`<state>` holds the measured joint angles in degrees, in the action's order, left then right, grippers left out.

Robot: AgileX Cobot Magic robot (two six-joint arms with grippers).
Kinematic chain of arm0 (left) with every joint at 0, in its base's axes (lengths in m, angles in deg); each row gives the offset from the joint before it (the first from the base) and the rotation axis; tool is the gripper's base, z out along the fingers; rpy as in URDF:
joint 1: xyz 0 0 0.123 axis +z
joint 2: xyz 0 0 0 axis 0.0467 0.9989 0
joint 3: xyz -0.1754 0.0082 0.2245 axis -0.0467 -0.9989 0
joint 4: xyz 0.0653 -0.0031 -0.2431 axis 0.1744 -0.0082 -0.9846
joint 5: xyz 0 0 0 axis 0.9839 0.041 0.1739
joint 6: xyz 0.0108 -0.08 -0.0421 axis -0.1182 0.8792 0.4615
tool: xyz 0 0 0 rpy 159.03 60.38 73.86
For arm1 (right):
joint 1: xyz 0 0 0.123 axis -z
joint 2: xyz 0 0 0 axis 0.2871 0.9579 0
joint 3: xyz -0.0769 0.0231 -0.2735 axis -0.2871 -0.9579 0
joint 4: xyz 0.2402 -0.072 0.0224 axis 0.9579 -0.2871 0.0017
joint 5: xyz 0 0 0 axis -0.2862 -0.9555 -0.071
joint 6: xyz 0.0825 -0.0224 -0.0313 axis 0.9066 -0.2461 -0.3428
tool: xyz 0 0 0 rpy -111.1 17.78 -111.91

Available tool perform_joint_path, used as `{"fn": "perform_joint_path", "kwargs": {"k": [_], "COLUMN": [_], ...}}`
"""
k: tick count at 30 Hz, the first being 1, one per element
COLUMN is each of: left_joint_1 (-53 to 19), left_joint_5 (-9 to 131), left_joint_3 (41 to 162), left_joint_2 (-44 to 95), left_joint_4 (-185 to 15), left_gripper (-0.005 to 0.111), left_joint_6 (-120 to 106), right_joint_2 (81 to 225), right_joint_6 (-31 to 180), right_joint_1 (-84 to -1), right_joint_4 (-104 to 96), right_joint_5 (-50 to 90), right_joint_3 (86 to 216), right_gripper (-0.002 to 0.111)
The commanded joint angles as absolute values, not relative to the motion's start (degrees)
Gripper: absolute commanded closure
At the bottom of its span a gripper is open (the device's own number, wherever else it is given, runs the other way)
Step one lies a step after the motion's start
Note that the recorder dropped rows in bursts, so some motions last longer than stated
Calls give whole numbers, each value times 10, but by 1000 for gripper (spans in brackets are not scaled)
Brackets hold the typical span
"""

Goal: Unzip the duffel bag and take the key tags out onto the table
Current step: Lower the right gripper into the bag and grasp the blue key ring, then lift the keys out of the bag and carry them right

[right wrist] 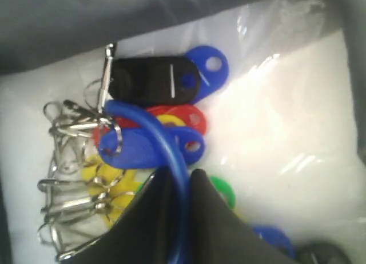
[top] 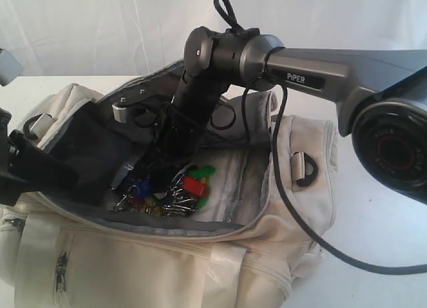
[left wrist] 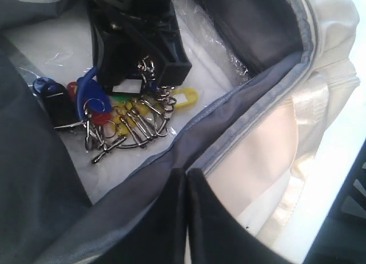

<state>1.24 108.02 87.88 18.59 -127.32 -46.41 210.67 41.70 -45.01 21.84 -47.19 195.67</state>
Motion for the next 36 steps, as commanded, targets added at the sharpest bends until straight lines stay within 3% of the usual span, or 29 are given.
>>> {"fn": "perform_joint_path", "kwargs": {"k": [1, 16, 36], "left_joint_1": [14, 14, 14], "left_joint_5": [1090, 1089, 1092], "left_joint_3": [882, 882, 882], "left_joint_2": [185, 185, 185], "left_joint_4": [-1286, -1285, -1282], "left_gripper": [107, 107, 107], "left_joint_6": [-467, -467, -467], "right_joint_2": [2058, 1897, 1711], "right_joint_6": [425, 425, 539], "right_joint_1": [-427, -370, -153], "right_joint_4": [209, 206, 46], "right_joint_5": [-484, -470, -498], "right_joint_3": [1966, 1966, 1934], "right_gripper": [108, 108, 108]}}
